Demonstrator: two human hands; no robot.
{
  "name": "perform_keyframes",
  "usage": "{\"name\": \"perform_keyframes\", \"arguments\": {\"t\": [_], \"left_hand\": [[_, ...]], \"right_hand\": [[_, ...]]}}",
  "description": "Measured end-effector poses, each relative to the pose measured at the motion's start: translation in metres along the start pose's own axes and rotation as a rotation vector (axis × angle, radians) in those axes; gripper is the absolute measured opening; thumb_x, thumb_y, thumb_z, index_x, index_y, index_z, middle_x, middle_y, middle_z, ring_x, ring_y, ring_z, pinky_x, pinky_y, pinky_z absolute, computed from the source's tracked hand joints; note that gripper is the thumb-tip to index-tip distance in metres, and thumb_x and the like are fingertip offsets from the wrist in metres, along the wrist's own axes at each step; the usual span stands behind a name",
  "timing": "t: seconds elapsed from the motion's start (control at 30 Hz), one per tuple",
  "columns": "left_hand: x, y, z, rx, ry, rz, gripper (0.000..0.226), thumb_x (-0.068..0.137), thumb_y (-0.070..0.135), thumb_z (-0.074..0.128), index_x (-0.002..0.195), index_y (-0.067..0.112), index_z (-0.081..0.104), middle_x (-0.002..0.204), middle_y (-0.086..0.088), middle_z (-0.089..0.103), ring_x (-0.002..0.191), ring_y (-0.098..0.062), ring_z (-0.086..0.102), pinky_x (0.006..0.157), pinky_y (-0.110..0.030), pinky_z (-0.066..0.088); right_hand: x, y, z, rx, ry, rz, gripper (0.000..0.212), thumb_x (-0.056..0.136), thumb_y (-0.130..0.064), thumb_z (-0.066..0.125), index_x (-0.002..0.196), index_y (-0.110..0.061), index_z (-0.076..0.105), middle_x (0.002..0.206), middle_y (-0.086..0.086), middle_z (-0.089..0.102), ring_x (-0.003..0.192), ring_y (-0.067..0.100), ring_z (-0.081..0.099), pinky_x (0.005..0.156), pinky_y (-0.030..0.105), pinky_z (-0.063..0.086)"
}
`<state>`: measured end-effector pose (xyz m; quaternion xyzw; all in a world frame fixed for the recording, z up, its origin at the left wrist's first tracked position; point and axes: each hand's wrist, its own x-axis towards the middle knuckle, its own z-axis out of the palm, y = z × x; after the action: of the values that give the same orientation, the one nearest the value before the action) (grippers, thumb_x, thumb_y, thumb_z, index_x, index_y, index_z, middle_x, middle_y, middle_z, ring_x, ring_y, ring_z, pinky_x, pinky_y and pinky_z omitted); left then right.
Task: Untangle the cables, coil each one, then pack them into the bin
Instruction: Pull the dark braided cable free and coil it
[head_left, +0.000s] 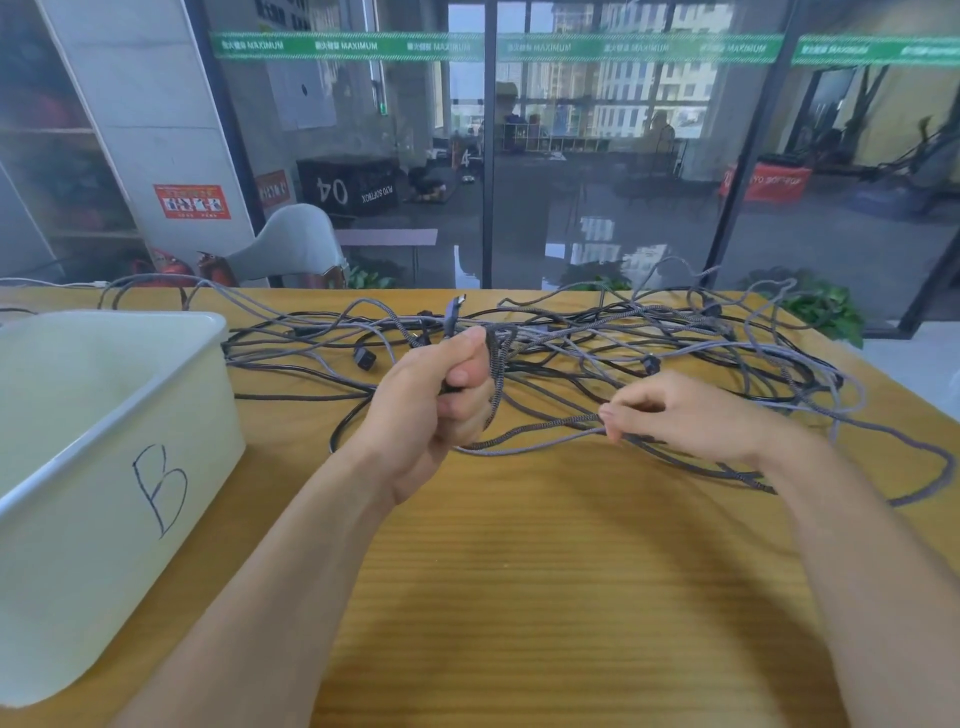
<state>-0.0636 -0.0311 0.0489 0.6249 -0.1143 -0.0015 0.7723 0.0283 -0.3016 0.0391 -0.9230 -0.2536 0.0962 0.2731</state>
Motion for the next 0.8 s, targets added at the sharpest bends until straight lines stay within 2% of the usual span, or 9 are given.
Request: {"name": "perform_keyframes", "arguments": {"t": [0.07, 0.13, 0.2, 0.27, 0.33, 0.47, 0.6, 0.7, 0.8], "left_hand": [[0.000, 0.000, 0.002, 0.005, -0.014, -0.011, 0.052, 0.111, 0.030, 0.037, 0.059, 0.025, 0.038, 0.052, 0.007, 0.022, 0.047, -0.012, 0.013, 0.052, -0.033, 0.009], [0.000, -0.002, 0.009, 0.026, -0.054, -0.029, 0.052, 0.110, 0.029, 0.037, 0.059, 0.025, 0.037, 0.051, 0.007, 0.022, 0.046, -0.012, 0.013, 0.051, -0.032, 0.010], [0.002, -0.009, 0.019, 0.055, -0.102, -0.052, 0.051, 0.110, 0.027, 0.036, 0.059, 0.025, 0.037, 0.051, 0.007, 0.022, 0.046, -0.011, 0.014, 0.050, -0.029, 0.011], [0.003, -0.018, 0.027, 0.106, -0.144, -0.068, 0.049, 0.110, 0.029, 0.039, 0.060, 0.025, 0.037, 0.052, 0.005, 0.022, 0.048, -0.012, 0.014, 0.049, -0.026, 0.013], [0.005, -0.025, 0.029, 0.182, -0.175, -0.070, 0.045, 0.105, 0.035, 0.043, 0.062, 0.025, 0.037, 0.054, 0.004, 0.023, 0.050, -0.014, 0.015, 0.047, -0.023, 0.017], [0.006, -0.027, 0.026, 0.316, -0.124, -0.072, 0.049, 0.110, 0.034, 0.042, 0.063, 0.021, 0.035, 0.055, 0.003, 0.026, 0.051, -0.013, 0.018, 0.048, -0.020, 0.022], [0.006, -0.030, 0.025, 0.426, -0.056, -0.058, 0.049, 0.112, 0.032, 0.039, 0.064, 0.019, 0.035, 0.056, 0.001, 0.027, 0.052, -0.014, 0.020, 0.050, -0.024, 0.019], [0.008, -0.035, 0.023, 0.460, 0.002, -0.044, 0.049, 0.112, 0.033, 0.039, 0.066, 0.016, 0.037, 0.059, 0.000, 0.028, 0.052, -0.014, 0.022, 0.052, -0.028, 0.018], [0.009, -0.037, 0.022, 0.462, 0.053, -0.009, 0.047, 0.112, 0.032, 0.040, 0.071, 0.008, 0.041, 0.060, -0.001, 0.028, 0.053, -0.014, 0.022, 0.052, -0.028, 0.020]], "right_hand": [[0.000, 0.000, -0.001, -0.027, 0.037, 0.030, 0.045, 0.091, -0.069, 0.057, 0.080, -0.030, 0.077, 0.083, -0.001, 0.073, 0.086, 0.026, 0.068, 0.090, 0.046, 0.053], [0.007, -0.002, 0.003, -0.141, 0.274, 0.084, 0.057, 0.083, -0.075, 0.064, 0.067, -0.021, 0.072, 0.068, 0.002, 0.070, 0.073, 0.025, 0.067, 0.070, 0.040, 0.055], [0.012, -0.010, 0.008, -0.279, 0.541, 0.147, 0.075, 0.074, -0.085, 0.064, 0.057, -0.012, 0.057, 0.051, 0.006, 0.057, 0.056, 0.026, 0.058, 0.052, 0.034, 0.043], [0.015, -0.019, 0.013, -0.313, 0.701, 0.137, 0.078, 0.073, -0.085, 0.064, 0.052, -0.014, 0.040, 0.045, 0.002, 0.042, 0.048, 0.024, 0.046, 0.047, 0.030, 0.033], [0.016, -0.025, 0.019, -0.206, 0.760, 0.066, 0.072, 0.077, -0.075, 0.072, 0.052, -0.014, 0.042, 0.045, -0.001, 0.042, 0.047, 0.021, 0.043, 0.049, 0.031, 0.033], [0.015, -0.033, 0.027, 0.153, 0.702, 0.008, 0.040, 0.097, -0.043, 0.068, 0.067, -0.016, 0.068, 0.053, -0.008, 0.060, 0.051, 0.011, 0.047, 0.054, 0.032, 0.037], [0.012, -0.050, 0.029, 0.486, 0.570, 0.021, 0.035, 0.102, -0.013, 0.045, 0.079, -0.019, 0.071, 0.071, -0.013, 0.072, 0.059, 0.006, 0.054, 0.056, 0.023, 0.038], [0.007, -0.058, 0.033, 0.399, 0.493, -0.014, 0.032, 0.105, -0.015, 0.045, 0.106, -0.024, 0.075, 0.080, -0.018, 0.068, 0.055, 0.016, 0.060, 0.058, 0.033, 0.051], [0.005, -0.065, 0.041, 0.484, 0.525, -0.048, 0.029, 0.105, -0.014, 0.055, 0.126, -0.019, 0.074, 0.086, 0.004, 0.061, 0.068, 0.018, 0.069, 0.067, 0.029, 0.062]]}}
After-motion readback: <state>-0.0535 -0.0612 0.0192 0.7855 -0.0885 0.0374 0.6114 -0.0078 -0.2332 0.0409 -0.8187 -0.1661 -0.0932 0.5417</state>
